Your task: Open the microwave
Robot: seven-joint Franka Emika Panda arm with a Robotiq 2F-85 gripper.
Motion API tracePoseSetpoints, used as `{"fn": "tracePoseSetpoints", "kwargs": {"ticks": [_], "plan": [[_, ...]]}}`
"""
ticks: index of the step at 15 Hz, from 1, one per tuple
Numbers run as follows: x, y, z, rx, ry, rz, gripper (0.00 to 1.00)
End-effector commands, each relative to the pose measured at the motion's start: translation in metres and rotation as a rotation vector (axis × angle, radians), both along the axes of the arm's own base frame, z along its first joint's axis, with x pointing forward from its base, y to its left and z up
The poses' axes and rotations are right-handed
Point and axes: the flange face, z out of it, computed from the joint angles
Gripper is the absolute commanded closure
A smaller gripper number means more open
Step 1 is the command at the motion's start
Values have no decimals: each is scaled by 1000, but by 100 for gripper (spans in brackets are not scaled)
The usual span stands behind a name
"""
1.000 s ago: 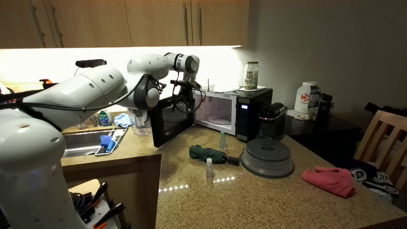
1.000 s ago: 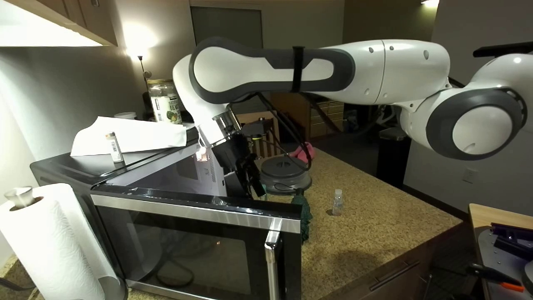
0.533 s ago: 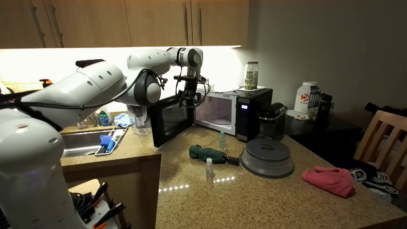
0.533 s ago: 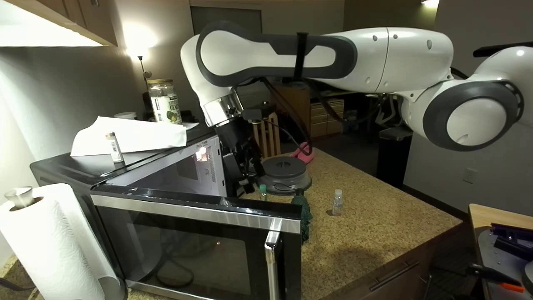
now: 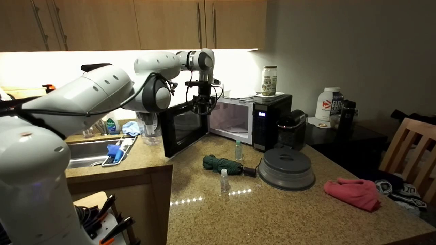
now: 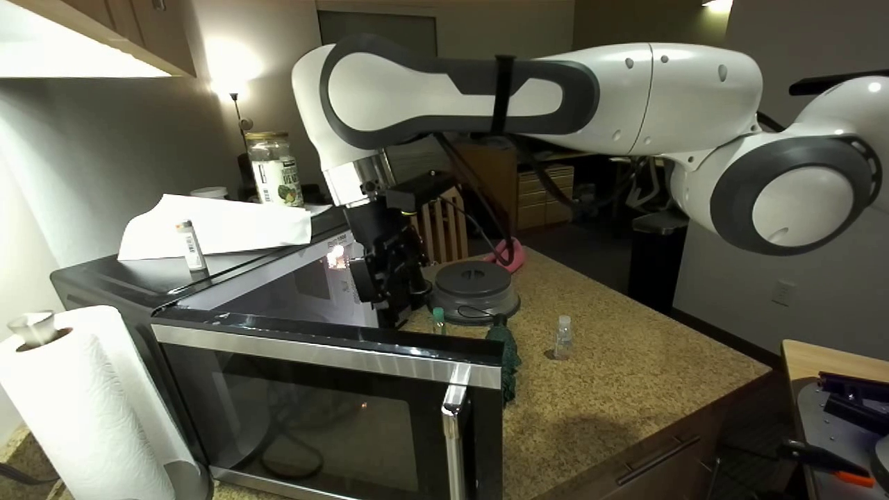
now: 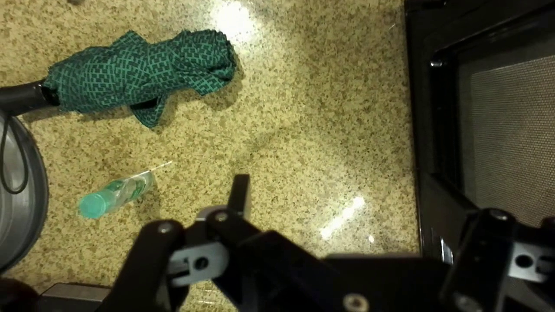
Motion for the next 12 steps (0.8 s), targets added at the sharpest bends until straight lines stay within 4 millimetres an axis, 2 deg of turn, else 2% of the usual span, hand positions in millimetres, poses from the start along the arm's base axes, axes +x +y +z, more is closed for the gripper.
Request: {"fn": "tracePoseSetpoints", "kwargs": {"ticks": [1, 5, 7, 8, 12], "plan": [[1, 4, 11, -42, -58, -69, 0], [-1, 2, 12, -64, -50, -111, 0], [-9, 3, 2, -24, 51, -83, 0], [-3, 3, 2, -43, -9, -80, 0], [-7, 5, -2, -39, 25, -75, 0]]}}
